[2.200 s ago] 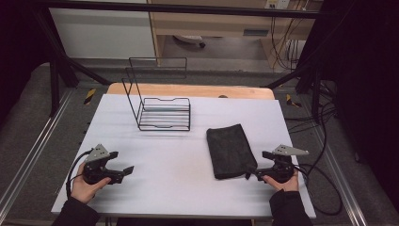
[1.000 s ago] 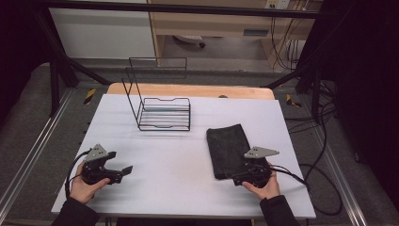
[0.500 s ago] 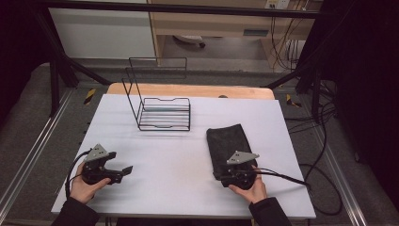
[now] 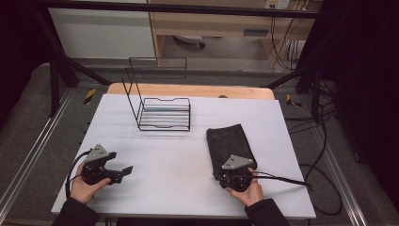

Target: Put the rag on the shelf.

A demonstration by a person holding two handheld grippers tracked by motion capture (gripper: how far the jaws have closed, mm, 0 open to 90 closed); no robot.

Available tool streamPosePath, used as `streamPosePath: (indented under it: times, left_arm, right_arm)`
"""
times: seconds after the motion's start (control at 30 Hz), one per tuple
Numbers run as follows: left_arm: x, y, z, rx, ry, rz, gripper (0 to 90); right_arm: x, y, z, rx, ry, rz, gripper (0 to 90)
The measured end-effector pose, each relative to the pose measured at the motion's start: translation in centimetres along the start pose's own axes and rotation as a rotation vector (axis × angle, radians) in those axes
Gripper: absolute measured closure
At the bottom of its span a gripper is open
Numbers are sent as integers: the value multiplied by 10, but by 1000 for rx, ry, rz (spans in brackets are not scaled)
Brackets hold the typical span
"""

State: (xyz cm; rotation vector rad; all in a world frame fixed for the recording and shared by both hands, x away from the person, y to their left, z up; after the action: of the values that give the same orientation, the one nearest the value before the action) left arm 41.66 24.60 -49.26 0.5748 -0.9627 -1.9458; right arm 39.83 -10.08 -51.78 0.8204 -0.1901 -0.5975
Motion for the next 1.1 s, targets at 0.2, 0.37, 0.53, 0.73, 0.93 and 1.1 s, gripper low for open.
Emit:
streamPosePath:
  times: [0.2, 0.37, 0.53, 0.73, 0.93, 1.1]
  left_arm:
    - [-1, 0, 0, 2, 0, 6, 82]
    - [-1, -1, 0, -2, 1, 3, 83]
    - [-1, 0, 0, 0, 3, 8, 84]
    - [-1, 0, 0, -2, 2, 4, 85]
    - [-2, 0, 0, -2, 4, 6, 85]
    - [-2, 0, 0, -3, 5, 4, 86]
  right_arm:
    - [2, 1, 1, -14, 10, 0, 702]
    - [3, 2, 3, -19, 22, -5, 793]
    - [4, 4, 4, -18, 36, -35, 817]
    - [4, 11, 11, 13, 54, -68, 829]
    - [2, 22, 20, 56, 64, -78, 832]
    - [-6, 29, 20, 63, 86, -77, 834]
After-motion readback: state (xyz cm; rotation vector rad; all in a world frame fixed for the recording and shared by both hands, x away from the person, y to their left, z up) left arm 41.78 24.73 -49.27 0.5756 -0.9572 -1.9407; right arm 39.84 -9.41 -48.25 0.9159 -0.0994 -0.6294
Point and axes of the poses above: each handheld gripper's, and its own axes: z roughly backward along the jaws, y roughly out of its top, x roughly to its right, the point moved 10 cm from there along -z, roughly forward along the jaws, and after that the axes turned 10 degrees about y, right-handed, at the moved point
